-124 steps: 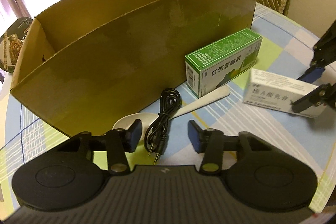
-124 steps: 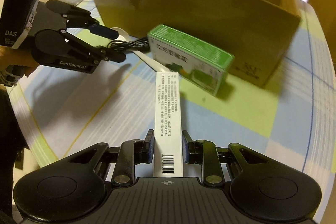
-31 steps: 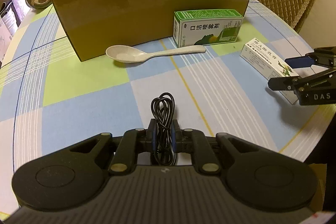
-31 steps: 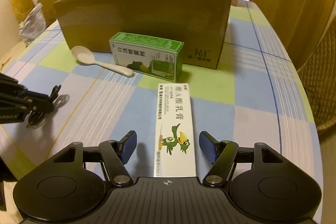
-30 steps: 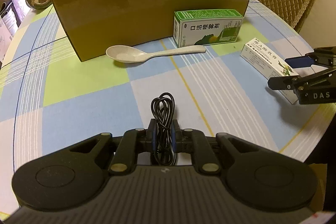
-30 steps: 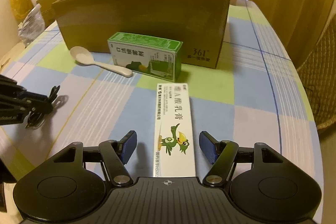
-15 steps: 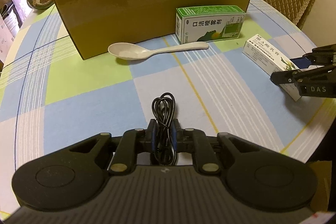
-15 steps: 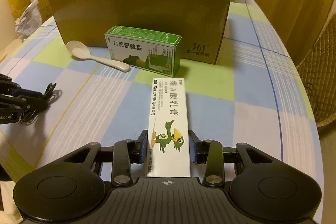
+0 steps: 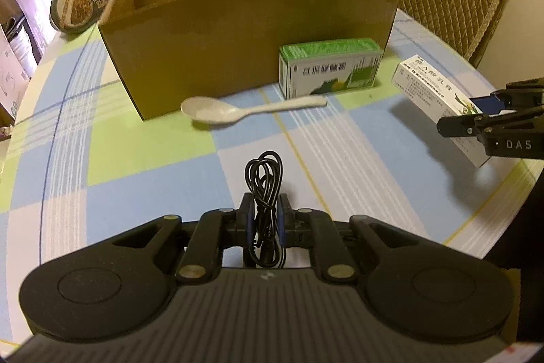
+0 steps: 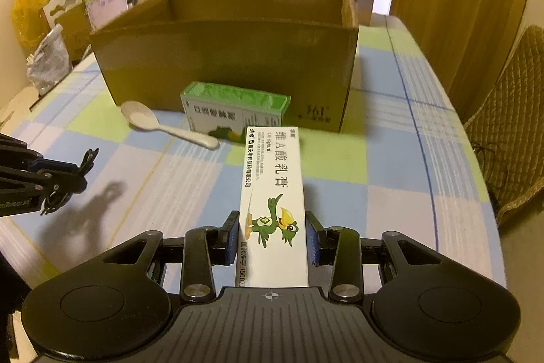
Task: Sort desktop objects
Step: 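Lift the cable and ointment box and carry both over the cardboard box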
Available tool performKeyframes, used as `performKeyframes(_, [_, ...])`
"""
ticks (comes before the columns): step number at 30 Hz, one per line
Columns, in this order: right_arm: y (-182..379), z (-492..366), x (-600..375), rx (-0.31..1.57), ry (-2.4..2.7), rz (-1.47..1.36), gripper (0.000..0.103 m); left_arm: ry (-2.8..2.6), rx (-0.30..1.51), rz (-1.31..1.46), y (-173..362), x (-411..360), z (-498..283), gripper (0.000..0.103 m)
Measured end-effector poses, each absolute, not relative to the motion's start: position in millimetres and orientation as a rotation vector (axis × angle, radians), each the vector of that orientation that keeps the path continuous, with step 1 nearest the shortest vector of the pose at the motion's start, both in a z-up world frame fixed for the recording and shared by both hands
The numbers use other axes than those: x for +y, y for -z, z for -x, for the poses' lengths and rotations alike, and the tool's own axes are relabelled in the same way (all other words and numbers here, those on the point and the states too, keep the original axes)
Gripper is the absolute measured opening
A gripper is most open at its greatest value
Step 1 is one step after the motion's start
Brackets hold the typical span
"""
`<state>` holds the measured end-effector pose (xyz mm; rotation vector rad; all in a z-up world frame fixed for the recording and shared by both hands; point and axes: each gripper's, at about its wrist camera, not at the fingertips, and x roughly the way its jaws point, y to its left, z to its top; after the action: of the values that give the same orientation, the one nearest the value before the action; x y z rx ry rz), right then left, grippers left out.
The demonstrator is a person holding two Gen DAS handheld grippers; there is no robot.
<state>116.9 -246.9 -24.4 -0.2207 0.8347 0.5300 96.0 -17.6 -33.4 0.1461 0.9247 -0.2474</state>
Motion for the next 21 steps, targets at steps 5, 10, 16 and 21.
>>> performKeyframes(5, [8, -114, -244, 0.815, -0.531, 0.206, 0.035, 0.247, 0.886, -0.142, 16, -16, -96, 0.010])
performKeyframes(10, [-9, -111, -240, 0.787, -0.534, 0.201, 0.035, 0.244, 0.850, -0.142, -1, -14, -96, 0.010])
performKeyframes(16, [-20, -106, -238, 0.764, -0.540, 0.204, 0.035, 0.240, 0.821, -0.140, -13, -11, -93, 0.010])
performKeyframes(21, [-25, -104, -237, 0.755, -0.541, 0.205, 0.035, 0.238, 0.813, -0.140, -16, -9, -90, 0.010])
